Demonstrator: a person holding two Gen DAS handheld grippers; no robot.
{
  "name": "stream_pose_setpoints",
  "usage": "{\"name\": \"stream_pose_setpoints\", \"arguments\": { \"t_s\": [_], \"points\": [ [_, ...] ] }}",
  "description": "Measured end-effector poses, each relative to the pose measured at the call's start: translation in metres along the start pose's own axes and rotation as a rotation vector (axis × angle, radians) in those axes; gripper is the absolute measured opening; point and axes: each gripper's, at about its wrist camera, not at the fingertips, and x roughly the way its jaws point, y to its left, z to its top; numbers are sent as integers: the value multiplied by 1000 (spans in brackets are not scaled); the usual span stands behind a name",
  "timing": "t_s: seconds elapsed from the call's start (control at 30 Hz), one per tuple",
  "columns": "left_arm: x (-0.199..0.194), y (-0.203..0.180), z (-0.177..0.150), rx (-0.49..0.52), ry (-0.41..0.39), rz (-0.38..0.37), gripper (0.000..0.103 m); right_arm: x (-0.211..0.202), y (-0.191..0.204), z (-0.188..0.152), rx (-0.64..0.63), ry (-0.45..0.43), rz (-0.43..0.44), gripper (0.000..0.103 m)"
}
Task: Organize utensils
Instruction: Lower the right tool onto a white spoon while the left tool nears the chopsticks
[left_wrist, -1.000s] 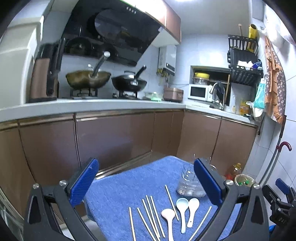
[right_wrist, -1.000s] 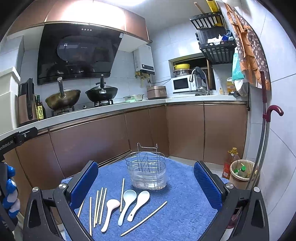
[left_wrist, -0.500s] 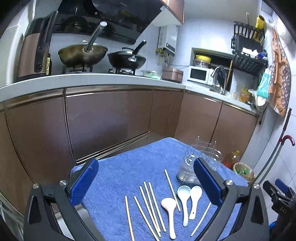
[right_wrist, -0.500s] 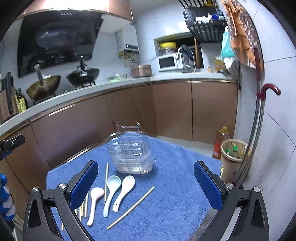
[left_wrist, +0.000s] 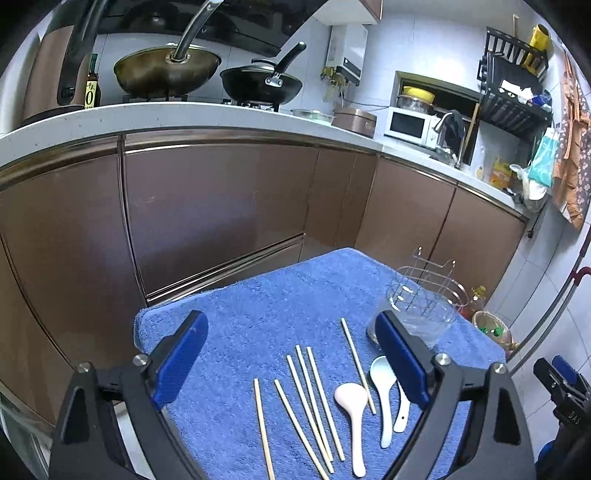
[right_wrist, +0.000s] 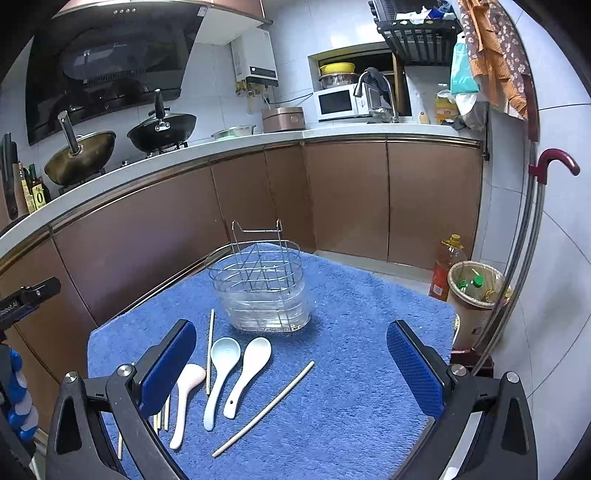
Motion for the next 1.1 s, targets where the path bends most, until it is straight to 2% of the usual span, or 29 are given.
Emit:
{"name": "stream_pose_setpoints", "arguments": {
  "t_s": [0.1,0.2,0.27,0.37,0.47,0.7,0.77,0.97,1.1],
  "points": [
    [11,2,-4,-6,42,-13,85,11,0,0,-5,34,46,101],
    [32,4,-8,-25,119,-39,75,29,-3,-2,17,91,117,86],
    [50,7,-11,-47,183,-61,67,43,-6,-4,22,132,148,68],
    [76,12,-16,-89,279,-86,58,75,-14,-12,71,230,249,47],
    [103,16,-22,-138,370,-119,53,105,-18,-20,93,311,320,38],
    [163,18,-34,-204,555,-103,43,150,-20,-31,137,419,422,37],
    [176,16,-38,-207,594,-95,36,160,-18,-33,134,440,440,34],
    [211,19,-48,-218,686,-39,27,186,-20,-38,139,487,470,31],
    [225,19,-56,-228,733,-31,22,196,-23,-40,139,506,478,31]
  ]
}}
